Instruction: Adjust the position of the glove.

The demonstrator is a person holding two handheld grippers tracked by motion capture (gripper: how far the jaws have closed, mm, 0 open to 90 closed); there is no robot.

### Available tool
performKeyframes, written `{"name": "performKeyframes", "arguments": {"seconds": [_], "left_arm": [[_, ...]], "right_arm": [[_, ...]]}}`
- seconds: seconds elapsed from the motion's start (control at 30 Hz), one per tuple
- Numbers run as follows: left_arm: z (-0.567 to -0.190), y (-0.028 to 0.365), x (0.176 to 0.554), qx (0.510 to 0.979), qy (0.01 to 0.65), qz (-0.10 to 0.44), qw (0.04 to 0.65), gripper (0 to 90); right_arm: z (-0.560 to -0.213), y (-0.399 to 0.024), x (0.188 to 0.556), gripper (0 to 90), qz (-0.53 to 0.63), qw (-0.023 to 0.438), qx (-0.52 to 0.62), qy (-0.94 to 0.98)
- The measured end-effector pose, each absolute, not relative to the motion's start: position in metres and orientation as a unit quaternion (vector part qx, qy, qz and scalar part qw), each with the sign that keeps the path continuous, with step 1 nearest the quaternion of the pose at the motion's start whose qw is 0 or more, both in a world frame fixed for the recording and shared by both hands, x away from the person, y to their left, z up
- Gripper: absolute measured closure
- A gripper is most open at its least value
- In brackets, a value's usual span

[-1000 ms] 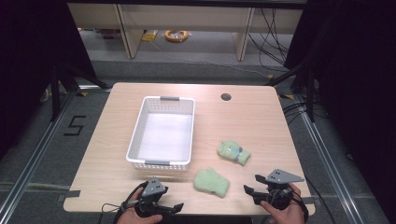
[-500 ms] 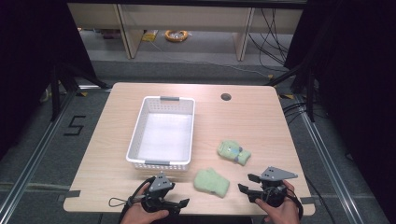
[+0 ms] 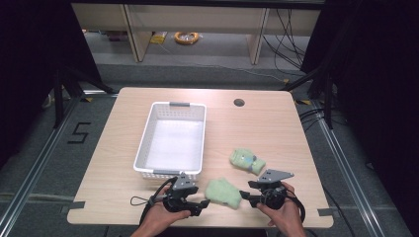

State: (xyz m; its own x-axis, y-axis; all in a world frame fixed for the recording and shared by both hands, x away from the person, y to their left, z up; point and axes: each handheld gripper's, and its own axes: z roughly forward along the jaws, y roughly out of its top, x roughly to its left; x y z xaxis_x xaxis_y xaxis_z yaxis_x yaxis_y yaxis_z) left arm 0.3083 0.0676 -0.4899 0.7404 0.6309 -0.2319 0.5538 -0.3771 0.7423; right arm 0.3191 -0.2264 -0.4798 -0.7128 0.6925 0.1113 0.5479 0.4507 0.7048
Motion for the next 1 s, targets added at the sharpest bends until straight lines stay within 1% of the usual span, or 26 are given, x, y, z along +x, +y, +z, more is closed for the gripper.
{"name": "performKeyframes", "arguments": {"seconds": [0.13, 0.2, 0.27, 0.3, 0.37, 0.47, 0.5, 0.7, 0.87, 1.0], "left_arm": [[-0.491, 0.063, 0.314, 0.838, 0.343, 0.051, 0.422, 42.1], [-0.492, 0.061, 0.317, 0.84, 0.342, 0.049, 0.418, 45.6], [-0.494, 0.056, 0.318, 0.833, 0.351, 0.049, 0.424, 47.1], [-0.494, 0.057, 0.32, 0.843, 0.34, 0.052, 0.412, 48.1], [-0.496, 0.054, 0.322, 0.84, 0.348, 0.047, 0.413, 49.5], [-0.497, 0.05, 0.324, 0.84, 0.346, 0.047, 0.416, 51.5], [-0.497, 0.051, 0.325, 0.845, 0.342, 0.053, 0.407, 51.7], [-0.505, 0.046, 0.327, 0.849, 0.347, 0.041, 0.396, 56.8], [-0.507, 0.046, 0.326, 0.849, 0.349, 0.037, 0.395, 66.2], [-0.508, 0.044, 0.323, 0.853, 0.34, 0.043, 0.394, 72.3]], "right_arm": [[-0.483, -0.222, 0.324, 54.2, 0.373, 0.093, 0.359, 0.851], [-0.484, -0.22, 0.326, 55.2, 0.372, 0.086, 0.364, 0.85], [-0.487, -0.218, 0.328, 55.8, 0.374, 0.088, 0.361, 0.849], [-0.486, -0.218, 0.329, 56.0, 0.366, 0.079, 0.362, 0.854], [-0.49, -0.214, 0.331, 57.3, 0.374, 0.084, 0.359, 0.851], [-0.493, -0.211, 0.333, 58.4, 0.363, 0.078, 0.358, 0.857], [-0.493, -0.21, 0.333, 58.9, 0.354, 0.073, 0.355, 0.862], [-0.499, -0.209, 0.336, 63.6, 0.351, 0.058, 0.363, 0.861], [-0.502, -0.211, 0.338, 68.5, 0.357, 0.043, 0.369, 0.857], [-0.504, -0.21, 0.339, 74.2, 0.369, 0.042, 0.368, 0.852]]}}
